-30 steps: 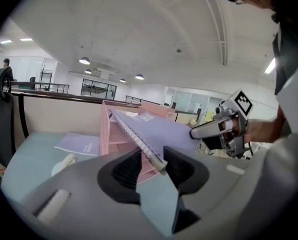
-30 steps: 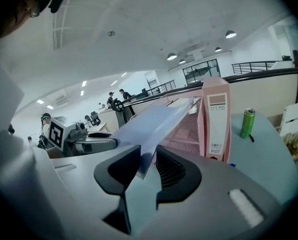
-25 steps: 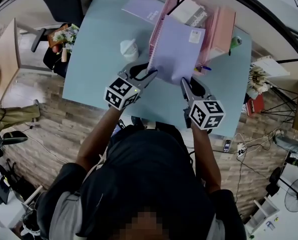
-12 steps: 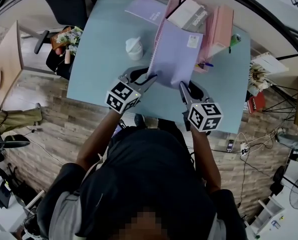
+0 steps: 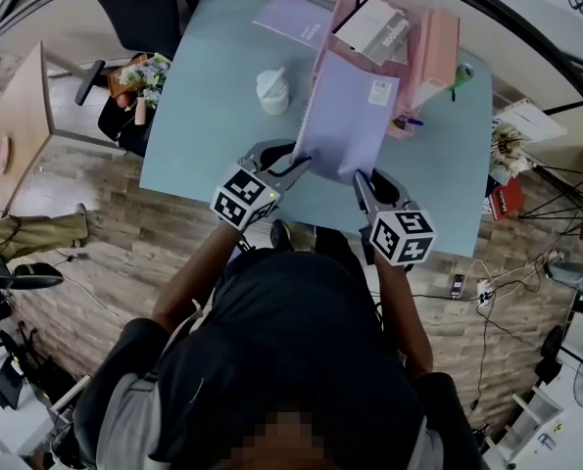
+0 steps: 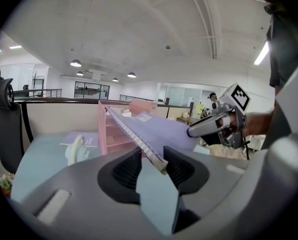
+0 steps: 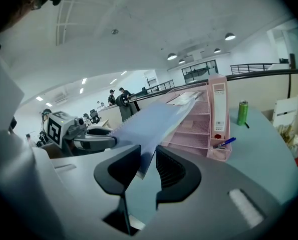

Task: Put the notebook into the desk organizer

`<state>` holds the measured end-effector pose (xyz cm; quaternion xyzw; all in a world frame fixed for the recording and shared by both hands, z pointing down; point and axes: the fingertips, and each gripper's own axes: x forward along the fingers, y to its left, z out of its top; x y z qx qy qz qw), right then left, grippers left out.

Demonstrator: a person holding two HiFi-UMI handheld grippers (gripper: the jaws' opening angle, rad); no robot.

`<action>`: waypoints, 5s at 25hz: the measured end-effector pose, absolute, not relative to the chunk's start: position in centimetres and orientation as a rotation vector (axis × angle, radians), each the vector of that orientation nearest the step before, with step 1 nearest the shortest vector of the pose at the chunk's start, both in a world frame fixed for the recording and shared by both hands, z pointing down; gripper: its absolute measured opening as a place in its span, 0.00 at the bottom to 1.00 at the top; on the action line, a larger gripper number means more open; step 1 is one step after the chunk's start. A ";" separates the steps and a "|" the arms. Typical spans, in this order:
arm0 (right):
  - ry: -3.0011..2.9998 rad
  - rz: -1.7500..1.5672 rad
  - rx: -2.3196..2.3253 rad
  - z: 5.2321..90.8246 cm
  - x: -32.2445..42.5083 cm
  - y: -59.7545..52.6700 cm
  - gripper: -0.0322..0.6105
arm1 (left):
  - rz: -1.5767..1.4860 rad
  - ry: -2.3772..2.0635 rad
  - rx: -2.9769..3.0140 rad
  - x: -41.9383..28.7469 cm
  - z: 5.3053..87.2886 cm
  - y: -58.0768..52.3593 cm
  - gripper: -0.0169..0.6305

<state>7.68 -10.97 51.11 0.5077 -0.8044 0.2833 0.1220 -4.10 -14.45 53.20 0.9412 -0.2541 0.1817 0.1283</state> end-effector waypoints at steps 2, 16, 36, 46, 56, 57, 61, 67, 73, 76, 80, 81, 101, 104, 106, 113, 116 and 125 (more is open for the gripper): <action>-2.347 0.833 1.483 51.3 7.6 -10.3 0.20 | 0.526 -0.735 2.740 -4.1 53.0 -13.8 0.32; -2.332 0.858 1.491 52.0 7.3 -6.7 0.20 | 0.528 -0.707 2.749 -4.2 52.9 -10.1 0.32; -2.317 0.912 1.444 53.9 8.1 -6.7 0.20 | 0.539 -0.694 2.647 -3.6 56.1 -9.8 0.32; -2.311 0.929 1.421 54.5 9.4 -8.9 0.20 | 0.541 -0.710 2.616 -2.7 57.5 -11.8 0.32; -2.296 0.967 1.400 55.7 10.9 -12.3 0.20 | 0.560 -0.713 2.556 -1.3 59.0 -14.9 0.32; -2.295 0.971 1.399 55.8 11.1 -12.6 0.20 | 0.560 -0.717 2.552 -1.2 59.1 -15.2 0.32; -2.287 0.984 1.397 56.4 11.6 -13.9 0.20 | 0.561 -0.727 2.542 -0.9 59.7 -16.6 0.33; -2.273 1.000 1.395 57.3 12.3 -15.6 0.20 | 0.556 -0.738 2.525 -0.3 60.3 -18.4 0.33; -2.249 1.028 1.397 58.3 13.1 -16.9 0.20 | 0.571 -0.738 2.502 0.2 60.9 -19.8 0.33; -2.243 1.034 1.399 58.7 13.4 -17.6 0.20 | 0.572 -0.740 2.495 0.4 61.2 -20.6 0.33; -2.239 1.043 1.402 59.2 13.6 -18.3 0.20 | 0.572 -0.744 2.487 0.5 61.6 -21.3 0.33; -2.239 1.045 1.403 59.2 13.7 -18.4 0.20 | 0.572 -0.746 2.485 0.5 61.6 -21.4 0.33; -2.207 1.284 1.466 61.6 15.5 -21.3 0.18 | 0.540 -0.796 2.453 1.2 62.3 -24.8 0.34; -2.202 1.373 1.499 61.9 15.8 -21.8 0.16 | 0.537 -0.812 2.455 1.3 62.4 -25.3 0.35; -2.200 1.433 1.527 62.1 16.1 -22.1 0.15 | 0.531 -0.825 2.454 1.4 62.5 -25.5 0.35; -2.215 1.715 1.590 62.0 16.4 -23.4 0.12 | 0.490 -0.861 2.452 1.6 62.7 -26.8 0.37; -2.203 1.841 1.617 61.9 16.5 -23.9 0.11 | 0.482 -0.879 2.453 1.6 62.6 -27.4 0.38; -2.162 2.012 1.681 62.0 16.4 -24.8 0.10 | 0.485 -0.951 2.509 1.1 61.3 -28.1 0.38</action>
